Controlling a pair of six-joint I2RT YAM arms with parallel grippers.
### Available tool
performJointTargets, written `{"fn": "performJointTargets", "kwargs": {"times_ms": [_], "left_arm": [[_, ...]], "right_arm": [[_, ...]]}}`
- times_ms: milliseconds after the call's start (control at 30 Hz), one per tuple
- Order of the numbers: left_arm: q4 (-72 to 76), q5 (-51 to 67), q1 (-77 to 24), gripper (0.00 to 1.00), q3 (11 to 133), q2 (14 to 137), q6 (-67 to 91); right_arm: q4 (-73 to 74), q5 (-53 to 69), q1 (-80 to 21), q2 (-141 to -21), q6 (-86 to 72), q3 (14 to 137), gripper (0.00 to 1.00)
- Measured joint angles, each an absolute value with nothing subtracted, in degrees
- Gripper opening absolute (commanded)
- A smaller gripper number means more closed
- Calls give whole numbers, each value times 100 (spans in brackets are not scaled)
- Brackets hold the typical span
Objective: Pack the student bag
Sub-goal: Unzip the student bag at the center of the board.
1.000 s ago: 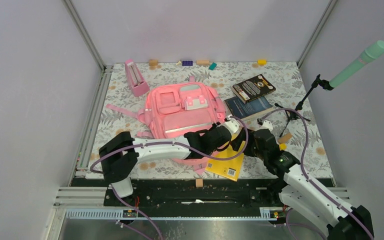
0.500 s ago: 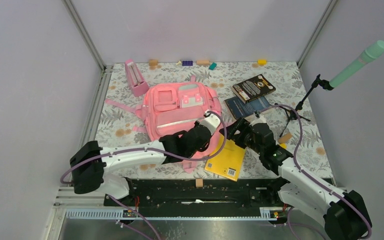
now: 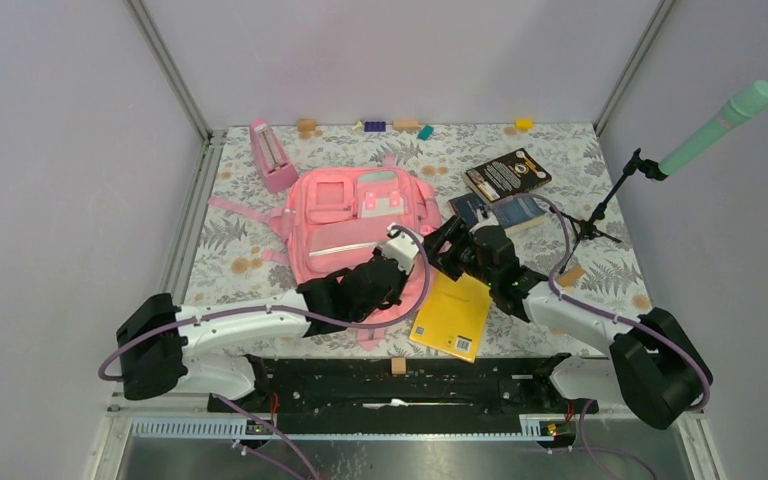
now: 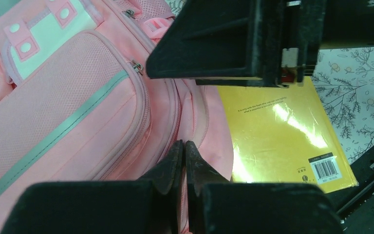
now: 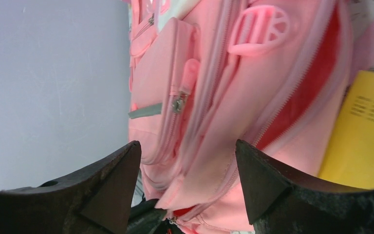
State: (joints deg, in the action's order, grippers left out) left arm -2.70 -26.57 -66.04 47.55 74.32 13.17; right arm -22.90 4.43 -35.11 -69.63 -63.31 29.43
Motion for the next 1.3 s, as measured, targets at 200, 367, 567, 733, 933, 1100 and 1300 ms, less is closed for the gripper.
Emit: {"fn": "performJointTargets", "kwargs": {"times_ms": [200, 367, 567, 733, 933, 1100, 1300], "left_arm": [[-242, -2633, -6604, 0, 4563, 7251, 1317], [-246, -2622, -6604, 0, 4473, 7126, 1291], [-213, -2578, -6608, 73, 4431, 6980, 1219], [-202, -2963, -6842, 75, 4429, 6543, 1455], [-687, -3706, -7577, 72, 4381, 6298, 2790], [-913, -3889, -7675, 72, 3706, 6064, 4217], [-934, -4023, -7693, 60, 3242, 6130, 5142]], "right_arm": [[-2359, 460, -3804, -7367, -6359, 3192, 70], [-2381, 458, -3885, -7592, -6407, 3293, 15], [-2502, 447, -3972, -7710, -6591, 3297, 0], [-2418, 239, -4062, -7660, -6650, 3297, 0], [-1894, -38, -4152, -7505, -6558, 3548, 0], [-1553, -121, -4165, -7432, -6263, 3782, 0], [-1297, -211, -4176, -7258, -6090, 3793, 0]]}}
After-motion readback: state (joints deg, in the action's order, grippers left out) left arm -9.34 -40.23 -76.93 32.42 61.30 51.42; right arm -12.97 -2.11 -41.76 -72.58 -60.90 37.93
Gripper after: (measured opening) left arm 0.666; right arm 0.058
